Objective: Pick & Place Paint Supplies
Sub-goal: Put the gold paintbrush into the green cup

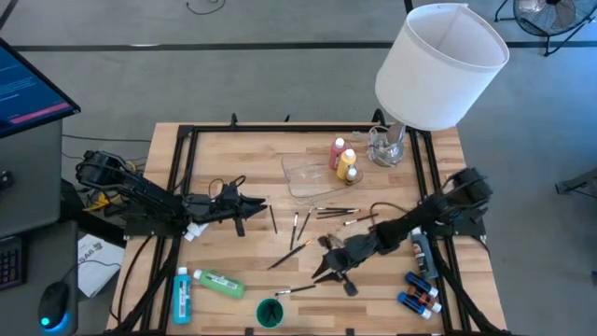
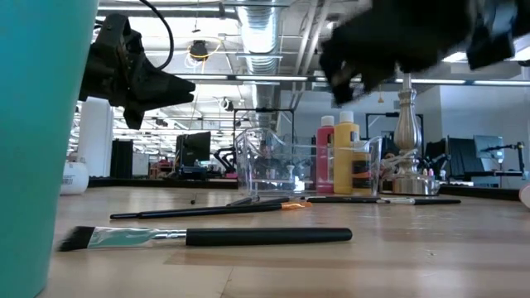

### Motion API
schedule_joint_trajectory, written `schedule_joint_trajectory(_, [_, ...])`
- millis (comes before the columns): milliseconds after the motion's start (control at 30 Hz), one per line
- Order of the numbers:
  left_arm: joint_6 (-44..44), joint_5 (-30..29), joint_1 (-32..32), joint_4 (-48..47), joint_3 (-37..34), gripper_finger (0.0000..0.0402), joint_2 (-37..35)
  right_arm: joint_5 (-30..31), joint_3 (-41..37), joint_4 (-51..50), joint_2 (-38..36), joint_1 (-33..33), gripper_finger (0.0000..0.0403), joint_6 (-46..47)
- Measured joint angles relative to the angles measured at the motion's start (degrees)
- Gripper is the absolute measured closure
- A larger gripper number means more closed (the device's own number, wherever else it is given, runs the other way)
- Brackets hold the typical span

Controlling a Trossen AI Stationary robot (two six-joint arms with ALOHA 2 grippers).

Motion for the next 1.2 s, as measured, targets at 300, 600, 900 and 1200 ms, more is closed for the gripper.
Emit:
schedule_joint_trajectory(300, [0.0,11.7,1.0,-0.2,0.0,0.0401,0.0,-2.9,9.5,-8.1,10.3,-2.0,0.0346,0.2])
schedule_joint_trajectory(600, [-3.0,27.1,1.7,-16.6,5.1,0.0401,0.0,-2.9,11.2,-21.5,6.7,-4.5,0.0346,-0.3])
schedule_joint_trajectory(900, [3.7,27.0,-4.1,-29.8,12.5,0.0401,0.0,-2.0,11.1,-27.6,5.7,-4.5,0.0346,-0.9])
schedule_joint_trajectory(1200, [4.3,24.5,-6.0,-33.6,15.8,0.0401,6.3,11.0,10.6,-26.3,5.7,-3.1,0.0356,0.5])
